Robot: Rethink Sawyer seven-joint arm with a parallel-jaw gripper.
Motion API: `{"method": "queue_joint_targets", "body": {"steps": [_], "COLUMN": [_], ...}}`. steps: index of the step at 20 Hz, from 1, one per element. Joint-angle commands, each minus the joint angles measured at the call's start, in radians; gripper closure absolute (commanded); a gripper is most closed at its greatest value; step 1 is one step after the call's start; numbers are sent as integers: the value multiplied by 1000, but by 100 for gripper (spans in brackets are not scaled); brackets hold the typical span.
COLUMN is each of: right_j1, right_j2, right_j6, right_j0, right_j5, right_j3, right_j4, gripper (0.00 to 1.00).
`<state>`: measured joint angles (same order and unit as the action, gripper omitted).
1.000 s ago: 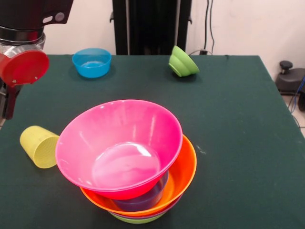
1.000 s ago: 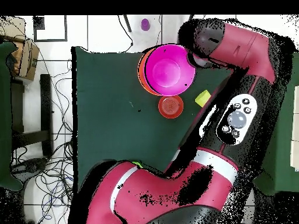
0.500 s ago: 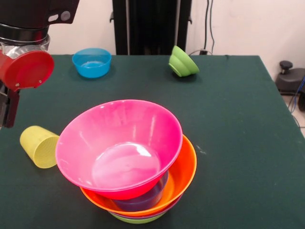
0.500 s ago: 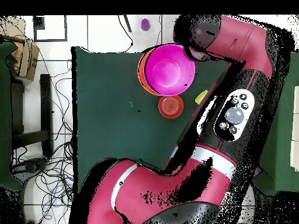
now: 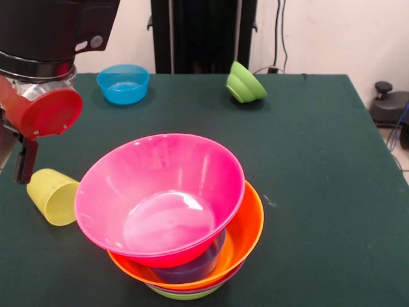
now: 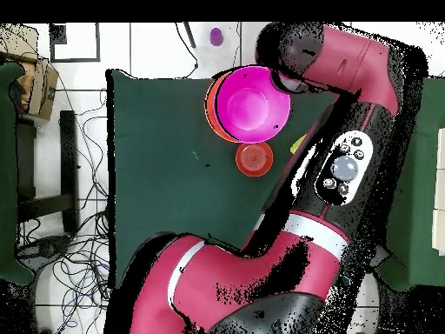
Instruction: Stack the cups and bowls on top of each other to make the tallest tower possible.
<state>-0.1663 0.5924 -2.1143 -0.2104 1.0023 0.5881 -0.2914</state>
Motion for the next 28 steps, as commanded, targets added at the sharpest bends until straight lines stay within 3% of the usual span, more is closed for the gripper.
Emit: {"method": "queue_joint_targets", "body": {"steps": [1, 13, 28], "right_j1": [3, 18, 87], "right_j2": [-150, -148, -88], "right_j6": [26, -22, -165], "right_j0": [0, 20, 56], "right_j5": [-40, -54, 44], "right_j3": [127, 120, -15], "right_j4": [27, 28, -14], "gripper": [0, 0, 0]}}
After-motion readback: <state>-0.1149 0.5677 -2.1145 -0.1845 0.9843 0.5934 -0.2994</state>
